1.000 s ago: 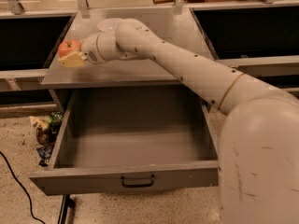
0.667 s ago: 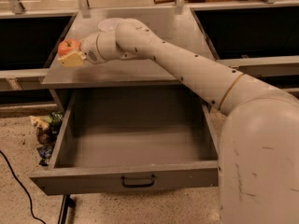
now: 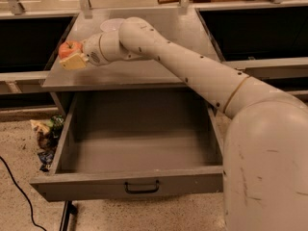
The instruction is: Place apple into top drawer
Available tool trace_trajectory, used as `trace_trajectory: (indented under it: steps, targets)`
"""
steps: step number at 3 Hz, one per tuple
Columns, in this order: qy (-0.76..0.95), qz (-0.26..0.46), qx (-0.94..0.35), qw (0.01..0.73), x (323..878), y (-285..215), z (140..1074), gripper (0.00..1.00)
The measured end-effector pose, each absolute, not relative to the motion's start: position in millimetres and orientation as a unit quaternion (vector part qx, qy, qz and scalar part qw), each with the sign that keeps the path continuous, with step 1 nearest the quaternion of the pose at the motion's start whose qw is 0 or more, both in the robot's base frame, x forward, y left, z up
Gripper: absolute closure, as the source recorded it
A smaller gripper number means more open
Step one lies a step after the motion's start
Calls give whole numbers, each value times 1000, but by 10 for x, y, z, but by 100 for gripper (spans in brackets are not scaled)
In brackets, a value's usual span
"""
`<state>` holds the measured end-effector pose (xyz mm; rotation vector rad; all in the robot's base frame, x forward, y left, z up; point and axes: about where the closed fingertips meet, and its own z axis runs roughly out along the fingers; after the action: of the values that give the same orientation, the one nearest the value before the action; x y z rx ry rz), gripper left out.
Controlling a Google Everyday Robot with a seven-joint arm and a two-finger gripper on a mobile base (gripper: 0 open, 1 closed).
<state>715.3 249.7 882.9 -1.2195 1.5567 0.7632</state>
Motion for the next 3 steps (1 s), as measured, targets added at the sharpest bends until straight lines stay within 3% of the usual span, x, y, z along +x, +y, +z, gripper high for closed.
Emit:
trace_trajectory:
  steps: [3]
  targets:
    - [586,335,-586,447,5817,2684,8869,100]
